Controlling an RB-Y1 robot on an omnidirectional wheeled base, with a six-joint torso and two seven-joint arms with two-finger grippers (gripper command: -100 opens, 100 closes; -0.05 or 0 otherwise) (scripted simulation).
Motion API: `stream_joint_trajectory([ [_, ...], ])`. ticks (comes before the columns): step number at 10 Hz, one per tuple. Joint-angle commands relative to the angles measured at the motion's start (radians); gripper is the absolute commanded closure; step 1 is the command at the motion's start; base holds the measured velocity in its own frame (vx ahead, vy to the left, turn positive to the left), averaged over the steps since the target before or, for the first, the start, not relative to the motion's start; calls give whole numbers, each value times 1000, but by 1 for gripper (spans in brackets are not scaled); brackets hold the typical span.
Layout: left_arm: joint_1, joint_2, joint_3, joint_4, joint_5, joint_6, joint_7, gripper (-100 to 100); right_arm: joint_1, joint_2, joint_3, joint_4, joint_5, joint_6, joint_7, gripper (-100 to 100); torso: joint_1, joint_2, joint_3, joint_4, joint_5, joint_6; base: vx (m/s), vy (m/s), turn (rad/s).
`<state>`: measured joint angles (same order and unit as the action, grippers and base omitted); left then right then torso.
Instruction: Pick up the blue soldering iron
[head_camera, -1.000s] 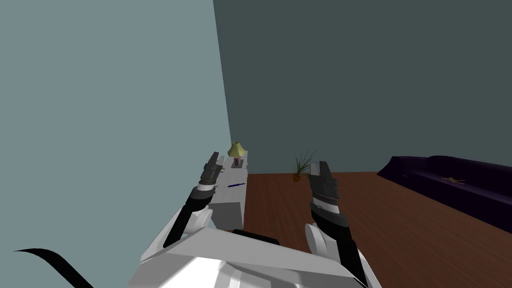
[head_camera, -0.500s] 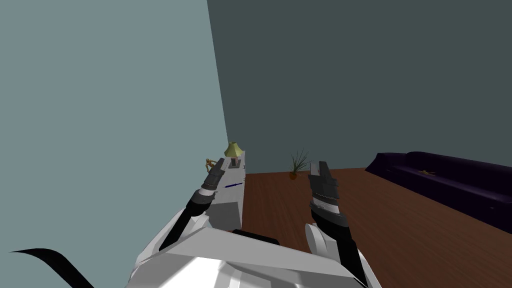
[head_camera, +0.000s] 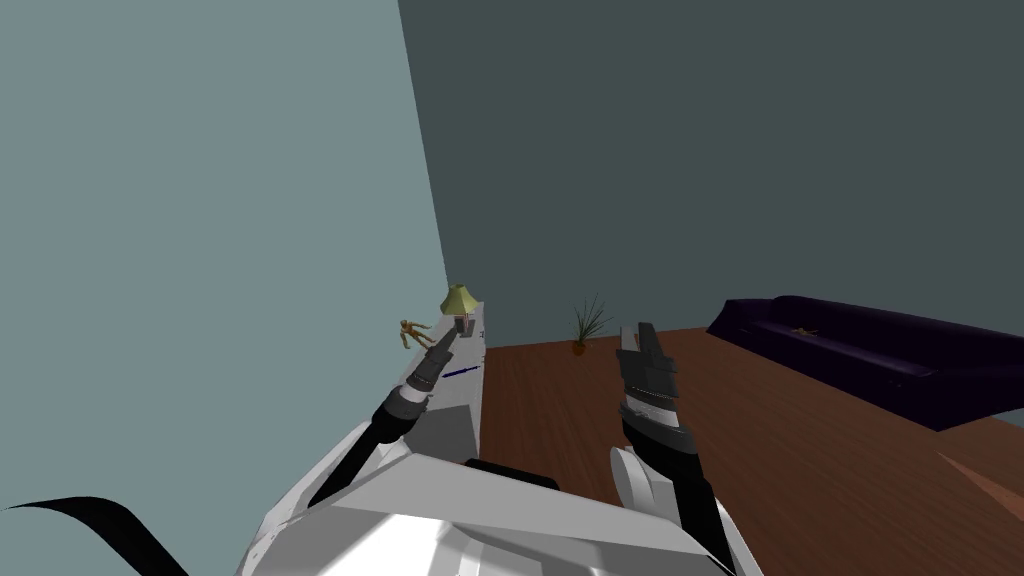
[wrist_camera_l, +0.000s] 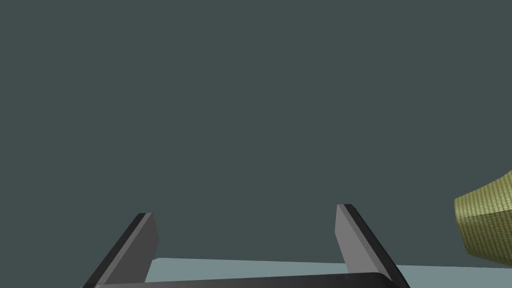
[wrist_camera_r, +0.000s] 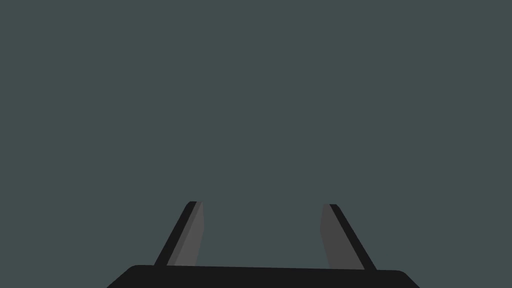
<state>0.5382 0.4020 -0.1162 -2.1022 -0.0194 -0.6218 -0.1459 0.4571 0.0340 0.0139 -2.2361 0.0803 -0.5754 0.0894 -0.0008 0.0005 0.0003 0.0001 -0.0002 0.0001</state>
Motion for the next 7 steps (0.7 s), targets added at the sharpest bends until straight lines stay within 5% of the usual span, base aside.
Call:
stream_joint_trajectory([
  [1,0,36,-11,22,-2,-7,0,-100,0,0,0,0,0,0,0,0,0,0,0,0,0,0,-5,-16,-79],
  [7,24,205,-89,115,-17,-25,0,-100,0,0,0,0,0,0,0,0,0,0,0,0,0,0,-4,-18,-135],
])
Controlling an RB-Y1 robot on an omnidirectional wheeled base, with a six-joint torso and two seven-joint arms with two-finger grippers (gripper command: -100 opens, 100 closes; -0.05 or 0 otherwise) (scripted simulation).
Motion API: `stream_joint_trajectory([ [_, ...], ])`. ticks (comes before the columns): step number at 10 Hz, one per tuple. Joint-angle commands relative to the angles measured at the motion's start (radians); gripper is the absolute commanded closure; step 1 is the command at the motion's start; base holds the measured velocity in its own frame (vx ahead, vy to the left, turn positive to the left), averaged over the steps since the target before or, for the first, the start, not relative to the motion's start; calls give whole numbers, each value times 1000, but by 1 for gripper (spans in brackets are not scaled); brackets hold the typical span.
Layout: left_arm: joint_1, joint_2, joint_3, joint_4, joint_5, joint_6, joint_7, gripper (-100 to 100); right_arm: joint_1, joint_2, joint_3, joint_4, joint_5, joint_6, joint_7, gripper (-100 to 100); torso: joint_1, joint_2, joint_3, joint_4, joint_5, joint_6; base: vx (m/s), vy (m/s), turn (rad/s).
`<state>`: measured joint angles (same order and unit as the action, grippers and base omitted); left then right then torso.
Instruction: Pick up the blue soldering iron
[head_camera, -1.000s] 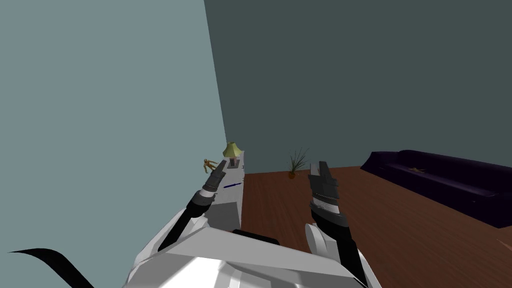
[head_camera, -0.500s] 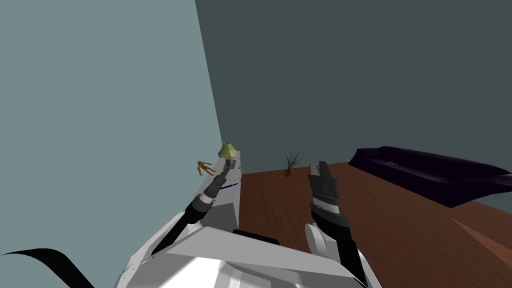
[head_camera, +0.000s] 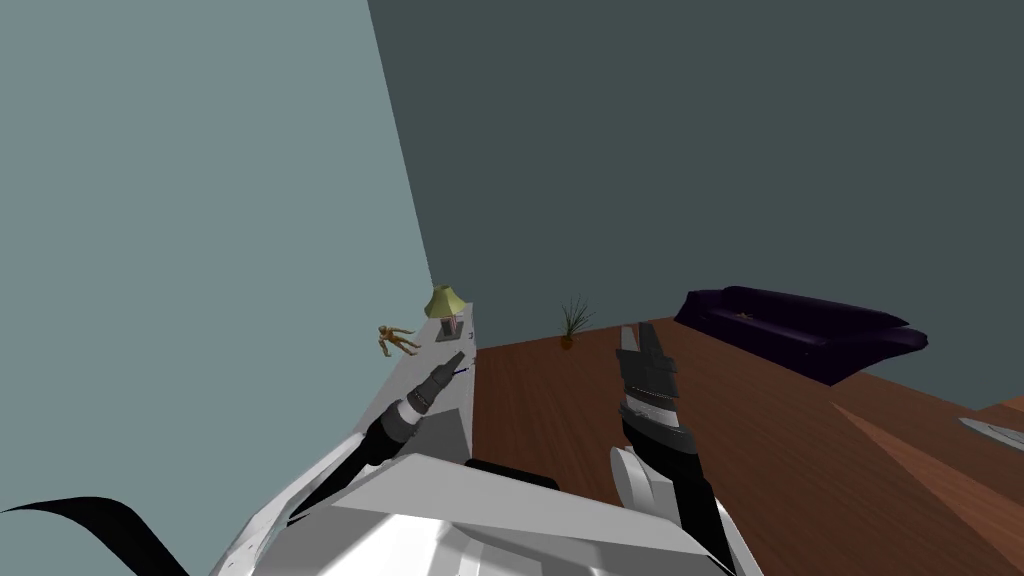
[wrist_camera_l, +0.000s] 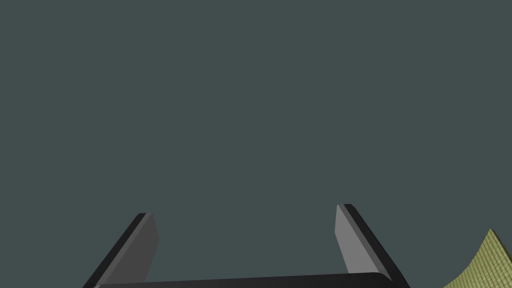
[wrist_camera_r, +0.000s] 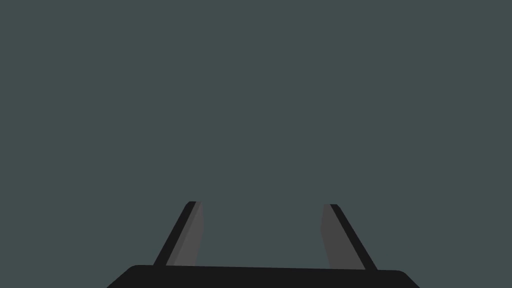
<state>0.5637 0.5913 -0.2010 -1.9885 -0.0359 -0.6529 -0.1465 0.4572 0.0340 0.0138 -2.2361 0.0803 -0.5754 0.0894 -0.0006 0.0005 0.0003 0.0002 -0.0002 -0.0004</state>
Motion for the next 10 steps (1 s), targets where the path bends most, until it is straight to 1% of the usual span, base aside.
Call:
stream_joint_trajectory([
  [1,5,50,-34,36,-8,1,1,-100,0,0,0,0,0,0,0,0,0,0,0,0,0,0,-2,-25,-170],
  [2,5,73,-34,36,-8,1,1,-100,0,0,0,0,0,0,0,0,0,0,0,0,0,1,-4,-17,-103],
  [3,10,108,-64,70,-15,-4,1,-100,0,0,0,0,0,0,0,0,0,0,0,0,0,0,-5,-22,-224],
  [4,10,132,-64,70,-15,-4,1,-100,0,0,0,0,0,0,0,0,0,0,0,0,0,1,-4,-13,-89],
  [5,14,163,-96,107,-24,-7,2,-100,0,0,0,0,0,0,0,0,0,0,0,0,0,0,-4,-20,-185],
  [6,14,190,-96,107,-24,-7,2,-100,0,0,0,0,0,0,0,0,0,0,0,0,0,0,-4,-15,-111],
  [7,17,220,-128,144,-34,-10,4,-100,0,0,0,0,0,0,0,0,0,0,0,0,0,0,-4,-23,-205],
  [8,17,249,-128,144,-34,-10,4,-100,0,0,0,0,0,0,0,0,0,0,0,0,0,0,-5,-15,-93],
  [9,18,280,-161,181,-44,-12,5,-100,0,0,0,0,0,0,0,0,0,0,0,0,0,0,-2,-22,-265],
  [10,18,303,-161,181,-44,-12,5,-100,0,0,0,0,0,0,0,0,0,0,0,0,0,1,-3,-12,-98],
])
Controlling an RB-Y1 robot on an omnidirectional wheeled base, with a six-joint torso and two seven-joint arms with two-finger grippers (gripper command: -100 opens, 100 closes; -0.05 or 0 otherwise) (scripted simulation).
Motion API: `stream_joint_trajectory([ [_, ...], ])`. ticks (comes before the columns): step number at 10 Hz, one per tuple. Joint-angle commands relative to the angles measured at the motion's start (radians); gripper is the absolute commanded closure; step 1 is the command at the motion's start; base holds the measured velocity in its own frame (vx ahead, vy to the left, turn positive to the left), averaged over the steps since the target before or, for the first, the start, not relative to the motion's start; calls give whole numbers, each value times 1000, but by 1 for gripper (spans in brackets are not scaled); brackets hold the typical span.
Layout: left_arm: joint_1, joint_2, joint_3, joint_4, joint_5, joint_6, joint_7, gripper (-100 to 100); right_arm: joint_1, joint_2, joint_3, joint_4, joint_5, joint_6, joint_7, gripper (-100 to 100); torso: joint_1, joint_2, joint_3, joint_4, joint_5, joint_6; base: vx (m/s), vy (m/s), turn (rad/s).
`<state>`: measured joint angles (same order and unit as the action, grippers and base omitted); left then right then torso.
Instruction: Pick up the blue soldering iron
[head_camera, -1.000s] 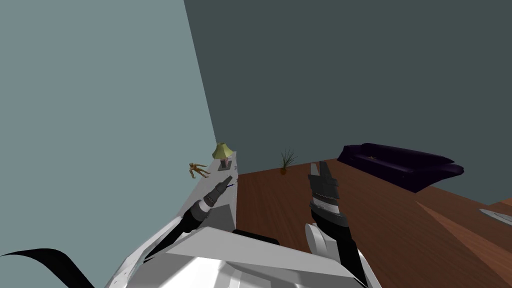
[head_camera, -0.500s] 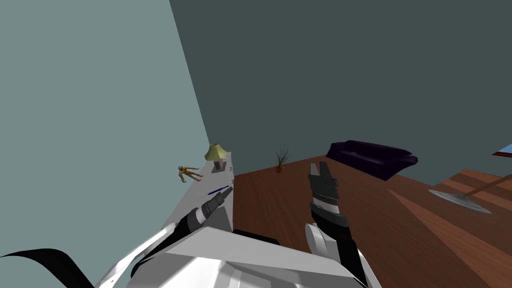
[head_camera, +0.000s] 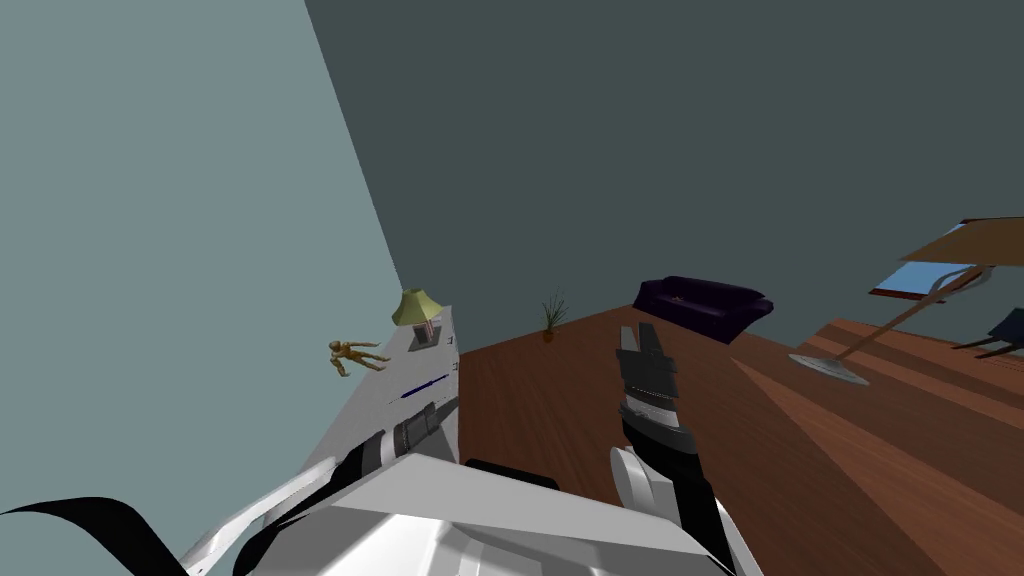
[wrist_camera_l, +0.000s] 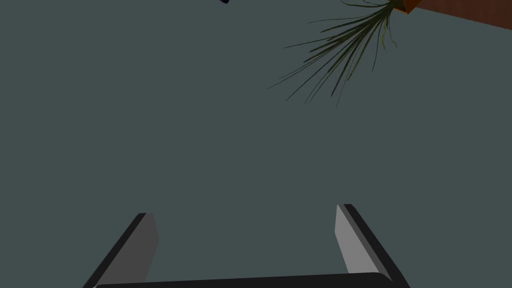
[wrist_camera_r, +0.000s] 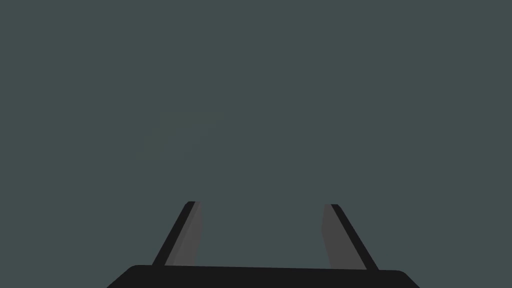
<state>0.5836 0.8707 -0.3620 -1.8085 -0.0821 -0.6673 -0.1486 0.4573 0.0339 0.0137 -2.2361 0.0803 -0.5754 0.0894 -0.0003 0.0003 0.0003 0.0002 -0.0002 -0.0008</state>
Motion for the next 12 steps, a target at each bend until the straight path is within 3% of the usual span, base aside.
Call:
stream_joint_trajectory([
  [1,-2,28,0,1,2,3,7,-100,0,0,0,0,0,0,0,0,0,0,0,0,0,0,-2,-4,47],
  [2,-3,69,-33,40,-9,2,9,-100,0,0,0,0,0,0,0,0,0,0,0,0,0,0,-1,-16,-211],
  [3,-3,86,-33,40,-9,2,9,-100,0,0,0,0,0,0,0,0,0,0,0,0,0,1,-2,-11,-129],
  [4,-5,117,-67,79,-21,3,11,-100,0,0,0,0,0,0,0,0,0,0,0,0,0,0,0,-16,-231],
  [5,-5,144,-67,79,-21,3,11,-100,0,0,0,0,0,0,0,0,0,0,0,0,0,1,0,-9,-111],
  [6,-9,171,-101,118,-33,5,13,-100,0,0,0,0,0,0,0,0,0,0,0,0,0,0,1,-16,-195],
  [8,-9,201,-101,118,-33,5,13,-100,0,0,0,0,0,0,0,0,0,0,0,0,0,0,1,-5,-65],
  [9,-15,236,-135,157,-46,8,15,-100,0,0,0,0,0,0,0,0,1,0,0,0,0,0,5,-11,-268],
  [10,-15,256,-135,157,-46,8,15,-100,0,0,0,0,0,0,0,0,0,-1,0,0,0,1,4,-3,-118],
  [11,-22,289,-170,196,-60,13,18,-100,0,0,0,0,0,0,0,0,1,0,0,0,0,0,5,-8,-215],
  [12,-22,309,-170,196,-60,13,18,-100,0,0,0,0,0,0,0,0,0,-1,0,0,0,1,4,-2,-102],
])
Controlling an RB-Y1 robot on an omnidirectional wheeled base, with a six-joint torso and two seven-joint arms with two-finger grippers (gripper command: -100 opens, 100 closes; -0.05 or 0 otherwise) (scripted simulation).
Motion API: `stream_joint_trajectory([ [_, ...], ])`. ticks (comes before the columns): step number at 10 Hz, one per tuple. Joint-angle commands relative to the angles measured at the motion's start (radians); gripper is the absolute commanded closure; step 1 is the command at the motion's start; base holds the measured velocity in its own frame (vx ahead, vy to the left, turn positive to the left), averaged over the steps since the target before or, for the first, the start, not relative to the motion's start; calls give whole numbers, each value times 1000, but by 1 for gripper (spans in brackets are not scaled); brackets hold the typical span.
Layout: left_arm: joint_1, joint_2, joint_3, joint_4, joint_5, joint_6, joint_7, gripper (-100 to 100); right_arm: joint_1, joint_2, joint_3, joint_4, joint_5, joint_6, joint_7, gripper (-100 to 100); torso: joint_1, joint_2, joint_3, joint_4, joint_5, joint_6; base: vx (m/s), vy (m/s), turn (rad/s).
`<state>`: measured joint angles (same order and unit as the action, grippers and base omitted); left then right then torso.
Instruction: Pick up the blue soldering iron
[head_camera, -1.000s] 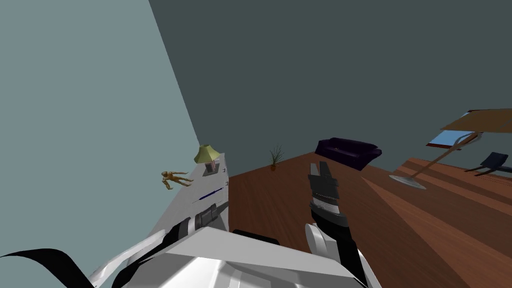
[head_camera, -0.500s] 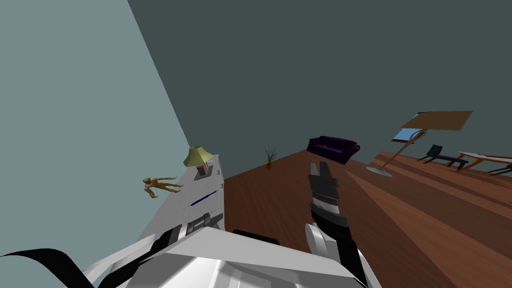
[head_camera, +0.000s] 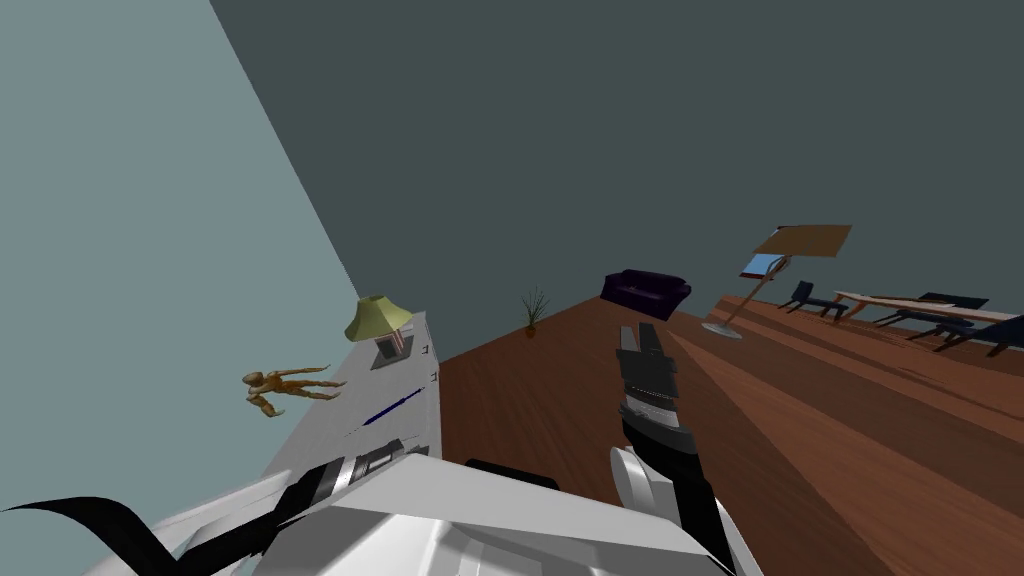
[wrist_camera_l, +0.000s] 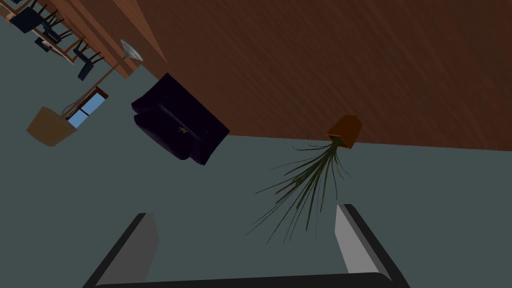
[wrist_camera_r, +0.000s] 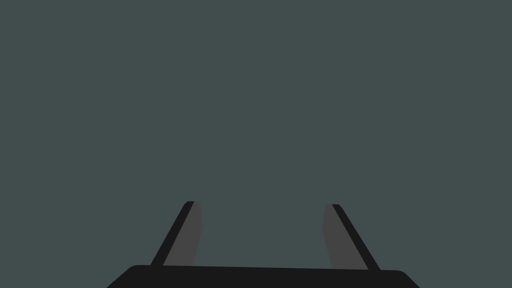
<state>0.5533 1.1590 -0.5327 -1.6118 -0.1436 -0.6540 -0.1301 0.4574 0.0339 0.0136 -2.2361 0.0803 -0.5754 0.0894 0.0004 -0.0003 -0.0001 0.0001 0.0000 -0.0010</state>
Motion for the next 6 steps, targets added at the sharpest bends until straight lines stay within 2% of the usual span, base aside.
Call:
stream_joint_trajectory([
  [1,0,50,-34,38,-13,5,2,-100,0,0,0,0,0,0,0,0,0,0,0,0,0,0,7,-7,-234],
  [2,0,70,-34,38,-13,5,2,-100,0,0,0,0,0,0,0,0,0,0,0,0,0,1,7,1,-113],
  [3,-10,105,-68,76,-28,12,6,-100,0,0,0,0,0,0,0,0,0,0,0,0,0,0,11,-3,-233],
  [4,-10,118,-68,76,-28,12,6,-100,0,0,0,0,0,0,0,0,0,0,0,0,0,1,8,1,-115],
  [5,-22,153,-103,114,-44,19,9,-100,0,0,0,0,0,0,0,0,0,0,0,0,0,0,9,-1,-230],
  [6,-22,162,-103,114,-44,19,9,-100,0,0,0,0,0,0,0,0,0,0,0,0,0,1,7,5,-107],
])
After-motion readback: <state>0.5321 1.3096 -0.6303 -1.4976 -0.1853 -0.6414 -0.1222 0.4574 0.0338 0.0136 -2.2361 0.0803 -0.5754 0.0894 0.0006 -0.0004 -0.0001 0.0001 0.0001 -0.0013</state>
